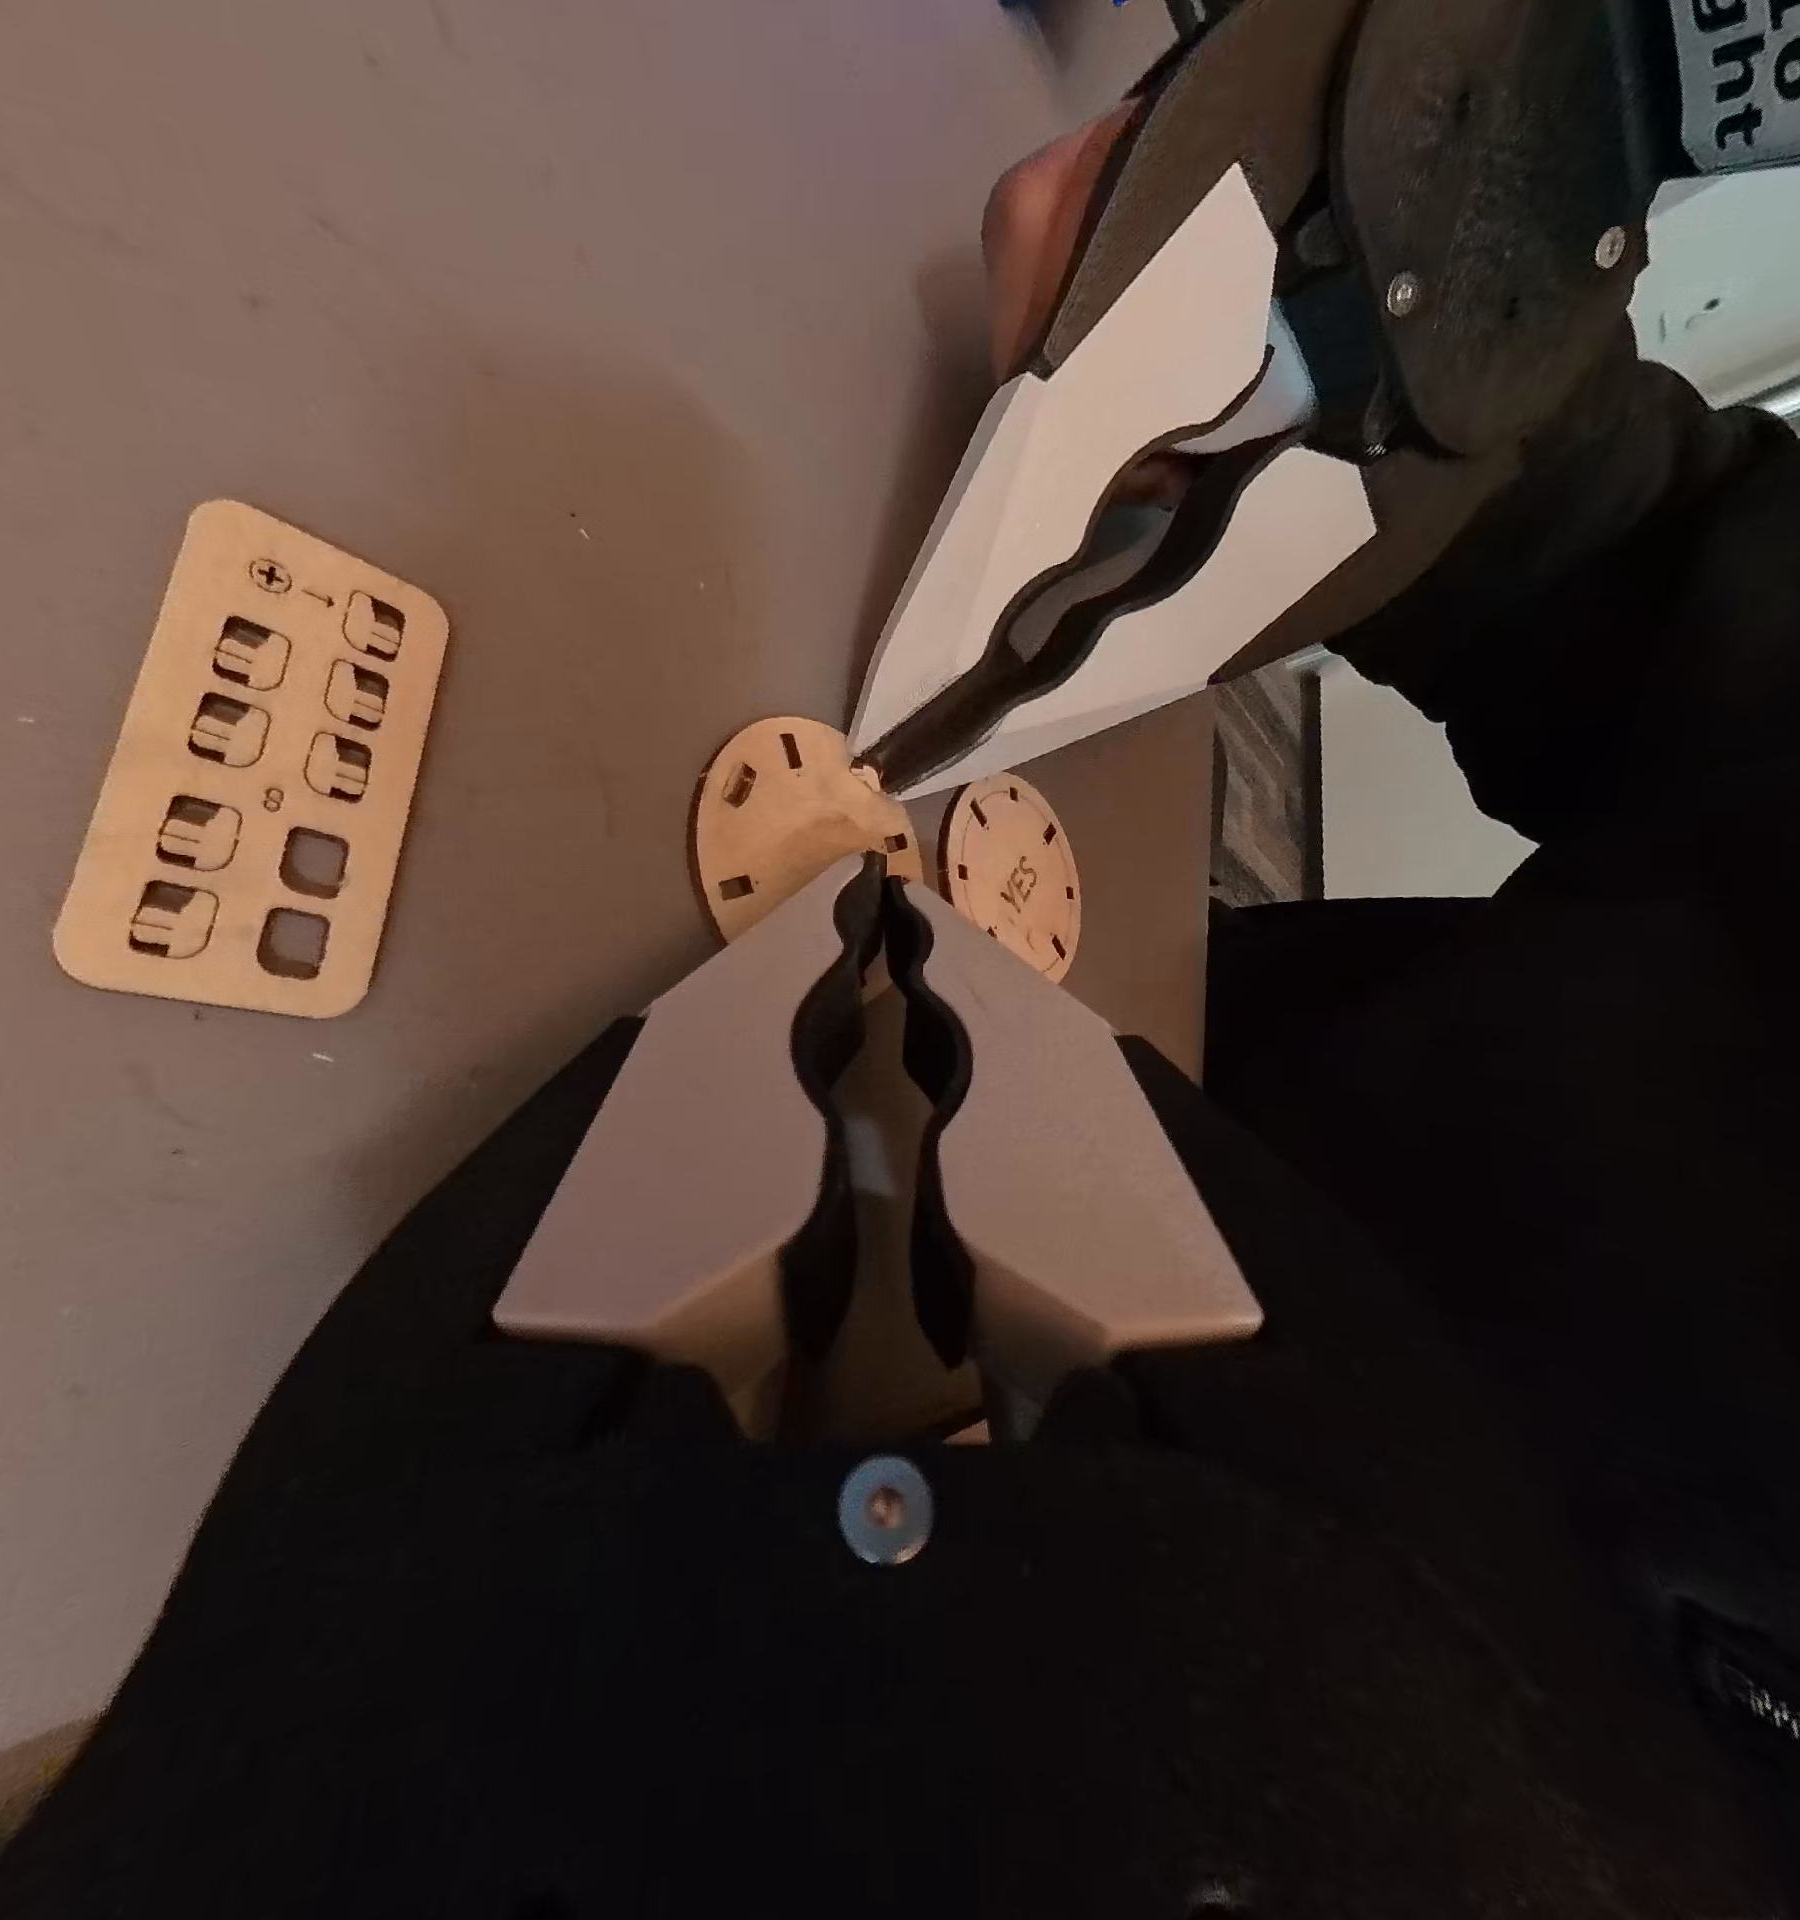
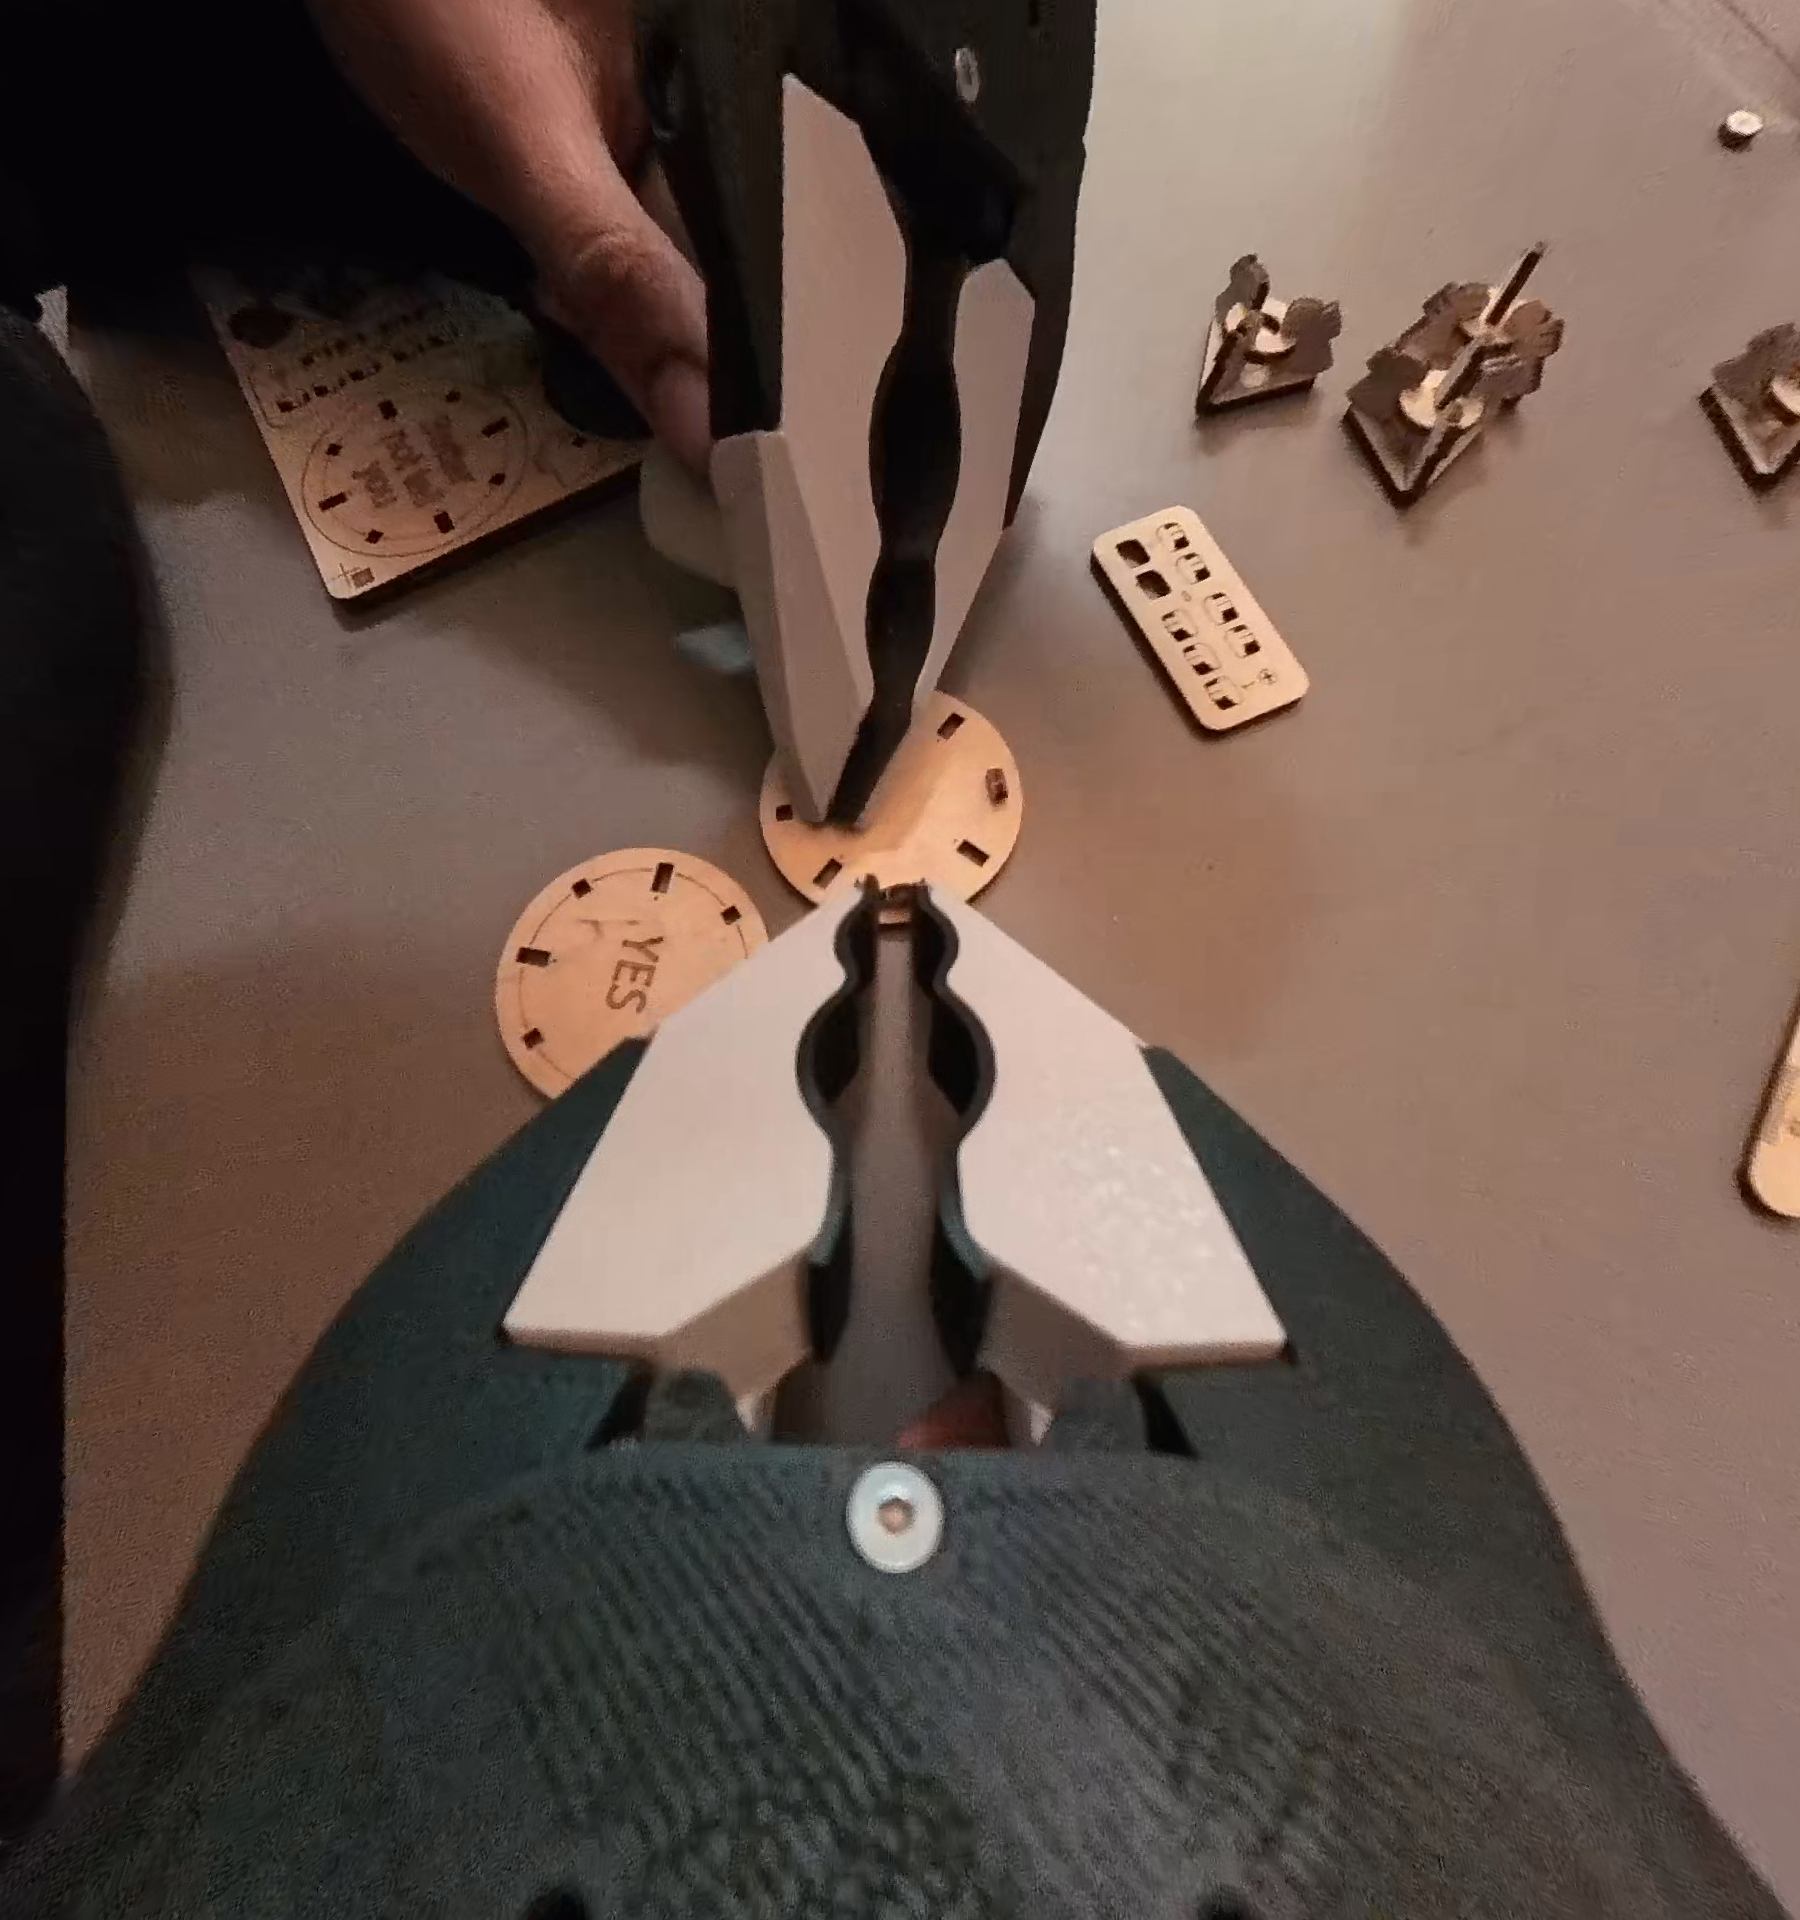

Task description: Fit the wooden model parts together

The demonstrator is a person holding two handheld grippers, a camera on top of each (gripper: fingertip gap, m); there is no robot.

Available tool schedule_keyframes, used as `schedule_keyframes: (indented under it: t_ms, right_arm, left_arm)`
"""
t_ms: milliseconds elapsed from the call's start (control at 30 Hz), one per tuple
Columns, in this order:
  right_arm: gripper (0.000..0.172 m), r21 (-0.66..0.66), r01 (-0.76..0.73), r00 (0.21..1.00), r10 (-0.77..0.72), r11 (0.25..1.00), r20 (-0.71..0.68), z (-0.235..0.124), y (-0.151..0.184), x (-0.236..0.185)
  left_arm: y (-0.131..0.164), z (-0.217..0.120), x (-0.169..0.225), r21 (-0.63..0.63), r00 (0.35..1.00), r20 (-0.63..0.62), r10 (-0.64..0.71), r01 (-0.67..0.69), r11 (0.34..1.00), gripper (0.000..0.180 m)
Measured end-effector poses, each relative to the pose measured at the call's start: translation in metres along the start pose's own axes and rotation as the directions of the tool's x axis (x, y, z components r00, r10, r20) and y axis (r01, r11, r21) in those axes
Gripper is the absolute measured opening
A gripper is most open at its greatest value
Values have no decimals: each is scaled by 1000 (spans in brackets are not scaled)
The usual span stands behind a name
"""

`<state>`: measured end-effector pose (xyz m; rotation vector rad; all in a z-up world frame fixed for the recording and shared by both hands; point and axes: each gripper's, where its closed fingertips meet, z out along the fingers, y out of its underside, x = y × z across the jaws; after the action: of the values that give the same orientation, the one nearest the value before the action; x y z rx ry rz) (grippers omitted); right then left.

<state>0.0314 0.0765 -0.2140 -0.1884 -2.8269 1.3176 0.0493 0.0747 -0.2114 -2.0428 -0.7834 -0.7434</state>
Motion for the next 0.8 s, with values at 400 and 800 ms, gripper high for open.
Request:
schedule_keyframes:
  t_ms: [400, 800]
  right_arm:
    - [3, -4, -138, 987, 137, 990, 85, -2, 0, -1]
    - [33, 14, -196, 980, 196, 980, 37, -6, 0, 7]
  left_arm:
    - [0, 0, 0, -4, 1000, 2, -5, 5, 1000, 0]
    - [1, 0, 1, -13, 999, 18, 26, -26, 1000, 0]
